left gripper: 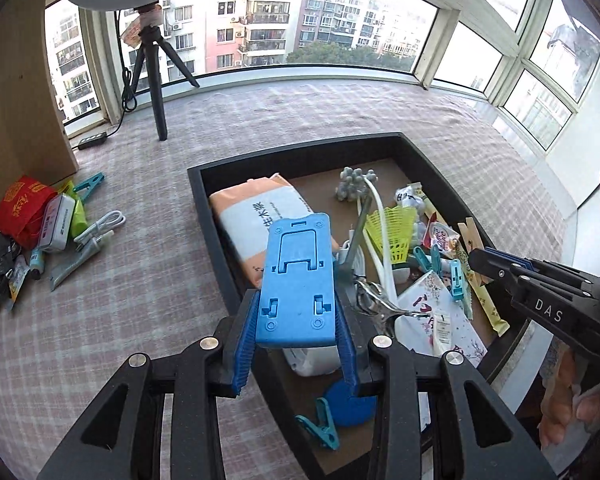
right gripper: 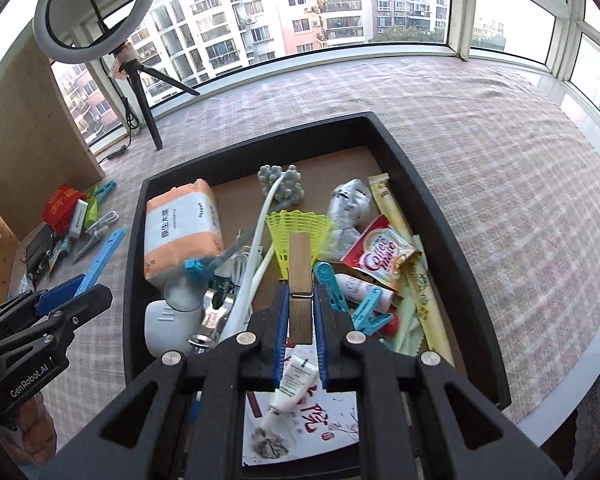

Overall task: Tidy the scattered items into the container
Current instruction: 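Carry the phone stand and wooden clip into the tray and open both grippers, then withdraw both open grippers from the tray toward the remaining pile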

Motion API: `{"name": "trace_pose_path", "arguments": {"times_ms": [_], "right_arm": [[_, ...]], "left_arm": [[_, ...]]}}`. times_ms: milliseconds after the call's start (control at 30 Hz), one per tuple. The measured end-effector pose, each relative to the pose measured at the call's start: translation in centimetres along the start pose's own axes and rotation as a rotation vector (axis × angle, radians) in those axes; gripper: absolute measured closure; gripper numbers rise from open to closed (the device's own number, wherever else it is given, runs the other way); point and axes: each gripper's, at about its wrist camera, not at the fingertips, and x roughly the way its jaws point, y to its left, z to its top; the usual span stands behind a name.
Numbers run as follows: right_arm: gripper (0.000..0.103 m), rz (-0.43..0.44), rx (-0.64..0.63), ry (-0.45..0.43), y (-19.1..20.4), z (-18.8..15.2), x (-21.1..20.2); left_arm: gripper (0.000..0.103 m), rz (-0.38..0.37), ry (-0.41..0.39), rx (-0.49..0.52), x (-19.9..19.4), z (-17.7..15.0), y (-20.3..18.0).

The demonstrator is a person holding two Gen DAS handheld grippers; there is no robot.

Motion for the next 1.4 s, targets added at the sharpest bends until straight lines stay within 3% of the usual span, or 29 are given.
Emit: {"name": "trace_pose_path", "arguments": {"times_ms": [167,233,267,300,333,367,867,1400], "right_arm": [[0.091,-0.017,0.021,-0.003,-2.3,-0.3,-0.5],[0.090,0.020,0.024,-0.014,-2.8,-0.4,-0.9],[0.086,0.039,0.025,-0.011,-2.9,-0.3,-0.9],[0.070,0.035,0.028,0.001,-3.0,-0.3,-0.9],[0.060,0.018,0.031,0.004,-3.1,-0.2,-0.8],[0.048,0.001,0.031,0.000,-3.0,-0.2,-0.8],[0.048,0.024,-0.013,0.013,-0.3,-0.4,-0.2],[0.048,0.083,-0.110,0.040,9.3,-1.7,0.7]], "left_arm": [[0.069,-0.021,0.004,0.027,0.6,0.4,-2.6],[0.067,-0.027,-0.002,0.052,0.7,0.4,-3.6],[0.061,-0.024,-0.002,0.070,0.8,0.4,-4.1],[0.037,-0.021,0.002,0.078,0.9,0.3,-4.5],[0.025,-0.021,-0.001,0.074,0.9,0.3,-4.6],[0.027,-0.022,-0.003,0.061,0.9,0.2,-4.6],[0.033,0.038,0.005,0.001,0.0,-0.8,-1.5],[0.033,0.089,0.006,-0.104,-3.0,-3.2,7.2]]}}
